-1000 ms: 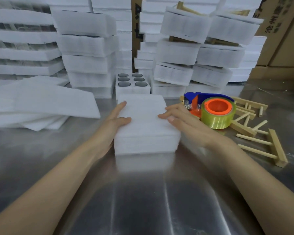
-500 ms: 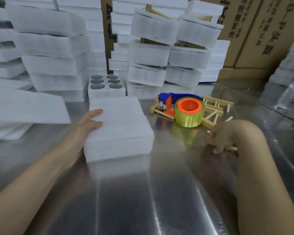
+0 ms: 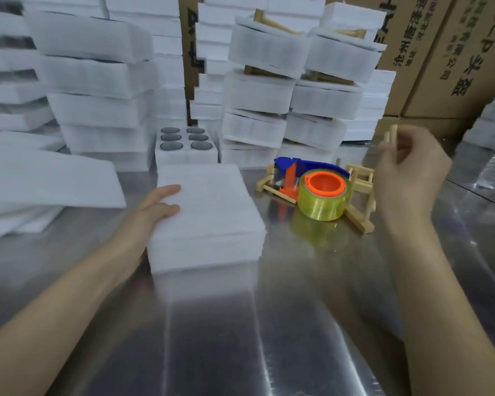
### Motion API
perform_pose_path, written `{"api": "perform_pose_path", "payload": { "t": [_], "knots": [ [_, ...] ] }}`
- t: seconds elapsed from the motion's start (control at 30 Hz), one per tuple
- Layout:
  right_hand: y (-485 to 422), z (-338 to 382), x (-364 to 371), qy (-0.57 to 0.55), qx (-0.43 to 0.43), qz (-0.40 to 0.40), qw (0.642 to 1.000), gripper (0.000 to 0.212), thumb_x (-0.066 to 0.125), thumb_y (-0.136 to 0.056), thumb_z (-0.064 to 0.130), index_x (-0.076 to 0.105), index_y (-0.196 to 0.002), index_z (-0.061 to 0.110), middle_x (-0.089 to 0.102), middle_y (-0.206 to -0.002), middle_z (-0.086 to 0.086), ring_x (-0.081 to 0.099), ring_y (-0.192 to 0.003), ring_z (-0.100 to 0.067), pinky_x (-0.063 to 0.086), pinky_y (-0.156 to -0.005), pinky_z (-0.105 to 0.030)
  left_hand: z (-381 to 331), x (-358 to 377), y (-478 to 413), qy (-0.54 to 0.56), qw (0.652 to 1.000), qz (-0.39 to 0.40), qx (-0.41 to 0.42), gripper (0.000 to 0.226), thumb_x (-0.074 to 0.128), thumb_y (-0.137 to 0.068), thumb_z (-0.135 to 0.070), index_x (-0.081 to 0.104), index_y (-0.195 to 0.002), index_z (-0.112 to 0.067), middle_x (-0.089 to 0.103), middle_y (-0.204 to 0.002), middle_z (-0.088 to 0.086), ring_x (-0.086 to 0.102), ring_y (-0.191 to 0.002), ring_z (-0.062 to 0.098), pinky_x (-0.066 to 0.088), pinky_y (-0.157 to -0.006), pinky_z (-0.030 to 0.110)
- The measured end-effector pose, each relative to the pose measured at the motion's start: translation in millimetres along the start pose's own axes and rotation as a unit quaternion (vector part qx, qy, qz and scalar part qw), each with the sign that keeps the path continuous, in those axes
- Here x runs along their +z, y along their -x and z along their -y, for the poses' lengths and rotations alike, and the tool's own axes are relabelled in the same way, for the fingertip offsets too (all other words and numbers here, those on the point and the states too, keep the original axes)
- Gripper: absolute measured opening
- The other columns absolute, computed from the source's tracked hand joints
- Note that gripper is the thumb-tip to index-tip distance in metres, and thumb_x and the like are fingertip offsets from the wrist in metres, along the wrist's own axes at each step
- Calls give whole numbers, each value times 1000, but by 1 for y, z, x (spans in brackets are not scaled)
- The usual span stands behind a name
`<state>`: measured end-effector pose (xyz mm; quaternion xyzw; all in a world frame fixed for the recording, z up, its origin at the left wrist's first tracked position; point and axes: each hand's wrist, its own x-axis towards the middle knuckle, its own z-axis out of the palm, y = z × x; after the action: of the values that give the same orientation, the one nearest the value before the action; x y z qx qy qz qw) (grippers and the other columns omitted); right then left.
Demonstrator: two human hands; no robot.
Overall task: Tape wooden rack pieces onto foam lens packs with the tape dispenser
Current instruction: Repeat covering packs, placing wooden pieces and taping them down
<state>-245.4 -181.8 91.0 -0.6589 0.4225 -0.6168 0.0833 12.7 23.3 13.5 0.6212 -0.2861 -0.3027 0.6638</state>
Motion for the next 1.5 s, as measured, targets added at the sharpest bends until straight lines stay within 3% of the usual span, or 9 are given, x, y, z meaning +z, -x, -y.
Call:
{"api": "perform_pose_path", "payload": {
  "t": [0.07,0.27,0.4,0.47,0.63,0.77,0.93,1.07,1.5],
  "knots": [
    [12,16,7,-81,-68,-20,994,21,58,-91,12,60,-111,8,58,-100,0,49,-82,-1,41,-73,-10,-2,1,2,-3,1000,-4,-1,35,51,-89,-10,67,-104,-37,72,-104,-9,69,-91,11,49,-80,29],
    [62,54,34,-370,-74,183,908,26,62,-88,-5,51,-84,18,61,-86,-4,62,-90,-29,53,-82,-46,-6,5,6,-25,1000,-6,-5,33,51,-91,-11,64,-107,-37,67,-113,-5,65,-99,16,48,-90,31],
    [95,74,50,-538,34,333,774,17,64,-82,-5,52,-80,7,70,-86,-10,69,-91,-31,56,-74,-32,-8,6,7,-49,999,-5,8,34,51,-92,-12,60,-118,-32,67,-109,-1,66,-85,4,49,-72,17],
    [103,76,57,-541,97,387,741,10,64,-79,1,56,-84,4,73,-84,-5,73,-87,-24,56,-73,-24,-7,6,6,-82,996,-3,19,38,51,-92,-13,57,-125,-29,63,-121,0,63,-100,5,45,-75,16],
    [101,61,63,-332,13,399,855,16,77,-76,16,72,-80,30,70,-73,12,61,-73,-3,46,-69,-16,-6,6,5,-69,998,-1,5,75,61,-77,-27,33,-146,-35,49,-140,-9,51,-124,11,41,-101,27],
    [105,57,65,-272,-37,397,876,17,77,-78,21,71,-79,37,68,-77,16,57,-82,-3,41,-79,-14,-5,5,4,-43,998,25,31,40,58,-83,-20,47,-109,-49,63,-91,-42,61,-88,-17,47,-68,6],
    [104,59,70,-256,9,436,863,17,71,-85,15,70,-78,30,62,-87,9,55,-86,-3,36,-78,-8,-4,4,4,-40,998,31,49,50,61,-83,-26,48,-130,-30,65,-120,-9,64,-108,8,51,-89,28],
    [102,61,68,-266,30,462,845,15,69,-86,13,70,-83,28,58,-89,7,52,-83,7,35,-77,-4,-4,3,3,-47,998,24,43,37,46,-99,-23,46,-135,-31,62,-126,-9,61,-112,8,46,-98,30],
    [100,65,67,-255,61,501,825,14,64,-91,15,73,-101,20,52,-105,-5,48,-102,-9,36,-87,-10,-1,1,0,-62,995,39,64,51,45,-94,-56,41,-142,-38,50,-138,-22,46,-129,1,32,-113,36]
  ]
}}
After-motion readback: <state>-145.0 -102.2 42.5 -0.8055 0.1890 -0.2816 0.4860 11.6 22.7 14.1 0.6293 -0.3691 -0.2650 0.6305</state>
